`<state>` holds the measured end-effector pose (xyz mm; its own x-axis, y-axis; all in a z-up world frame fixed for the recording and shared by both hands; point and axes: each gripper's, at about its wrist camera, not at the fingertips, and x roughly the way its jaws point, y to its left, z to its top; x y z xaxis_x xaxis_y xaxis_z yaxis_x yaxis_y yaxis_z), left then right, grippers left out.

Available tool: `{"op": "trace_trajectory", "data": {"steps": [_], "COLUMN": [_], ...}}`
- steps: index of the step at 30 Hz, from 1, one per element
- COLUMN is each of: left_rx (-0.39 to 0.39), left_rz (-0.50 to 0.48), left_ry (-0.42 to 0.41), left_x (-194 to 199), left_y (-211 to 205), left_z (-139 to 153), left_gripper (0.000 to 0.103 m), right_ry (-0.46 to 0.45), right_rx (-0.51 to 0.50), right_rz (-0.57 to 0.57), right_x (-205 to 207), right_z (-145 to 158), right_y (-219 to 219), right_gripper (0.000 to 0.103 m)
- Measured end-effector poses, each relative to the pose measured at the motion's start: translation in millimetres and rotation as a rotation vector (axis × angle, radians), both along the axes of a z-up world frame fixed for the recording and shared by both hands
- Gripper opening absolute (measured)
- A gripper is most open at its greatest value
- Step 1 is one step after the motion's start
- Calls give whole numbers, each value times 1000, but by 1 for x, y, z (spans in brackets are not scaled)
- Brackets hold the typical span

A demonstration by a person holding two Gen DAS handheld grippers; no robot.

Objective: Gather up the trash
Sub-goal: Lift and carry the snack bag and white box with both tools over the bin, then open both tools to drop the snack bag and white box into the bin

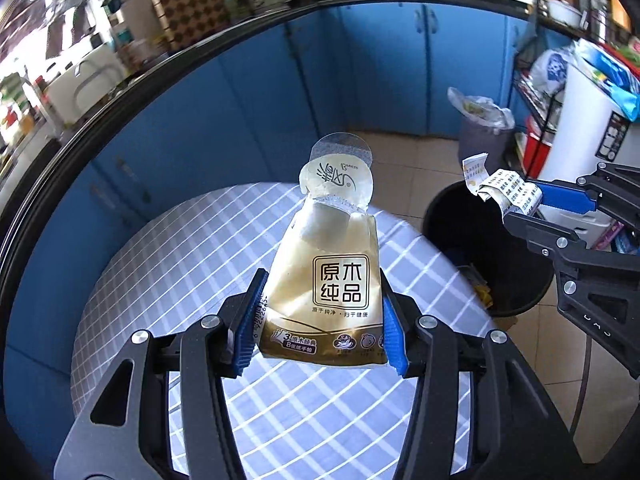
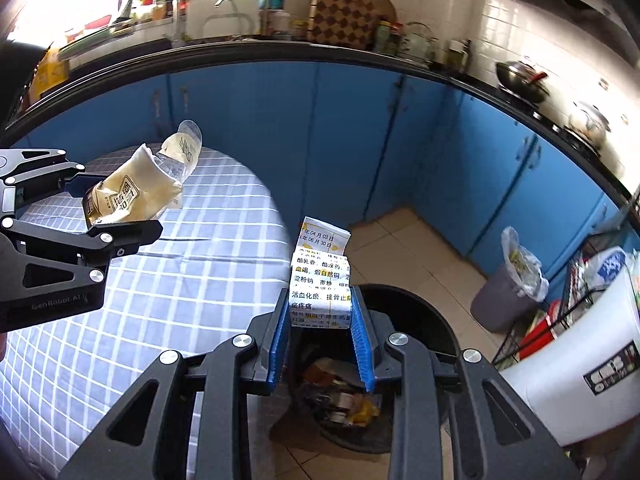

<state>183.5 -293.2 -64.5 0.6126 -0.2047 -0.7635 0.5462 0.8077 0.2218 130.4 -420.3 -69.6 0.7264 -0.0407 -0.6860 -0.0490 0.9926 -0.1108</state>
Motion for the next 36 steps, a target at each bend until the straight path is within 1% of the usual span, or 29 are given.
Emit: {"op": "trace_trajectory", "data": {"steps": [10,17,23,24,25,27,30,36], "left_rx": [28,49,66,68,71,75,77,78], "left_rz": [-92,-131,-145,-146,-147,-149,-153,-165], "left_ry": [6,13,23,25,25,27,28,34], "left_x": [-5,-6,-3,-2,-2,0,1,-1], "left_y": [-70,-101,-120,-122,-123,-128,-132,-142], "left_z": [-6,-15,-24,-25,-25,-27,-29,-31], "left_gripper": [52,52,53,53,53,53,53,54], "right_ry": [2,26,43,53,57,34,6,7], "right_rx": [19,49,62,63,52,36,59,-11], "right_rz": [-65,-89,-79,-72,-79,-94,-80,-109], "right_x": [-12,-9,-3,-1,0,0,-5,-8], "right_z": [-8,-28,-41,-43,-45,-44,-41,-44], "right_y": [-54,-79,-85,-86,-86,-89,-93,-97], "right_gripper": [28,28,30,34,49,75,75,75]}}
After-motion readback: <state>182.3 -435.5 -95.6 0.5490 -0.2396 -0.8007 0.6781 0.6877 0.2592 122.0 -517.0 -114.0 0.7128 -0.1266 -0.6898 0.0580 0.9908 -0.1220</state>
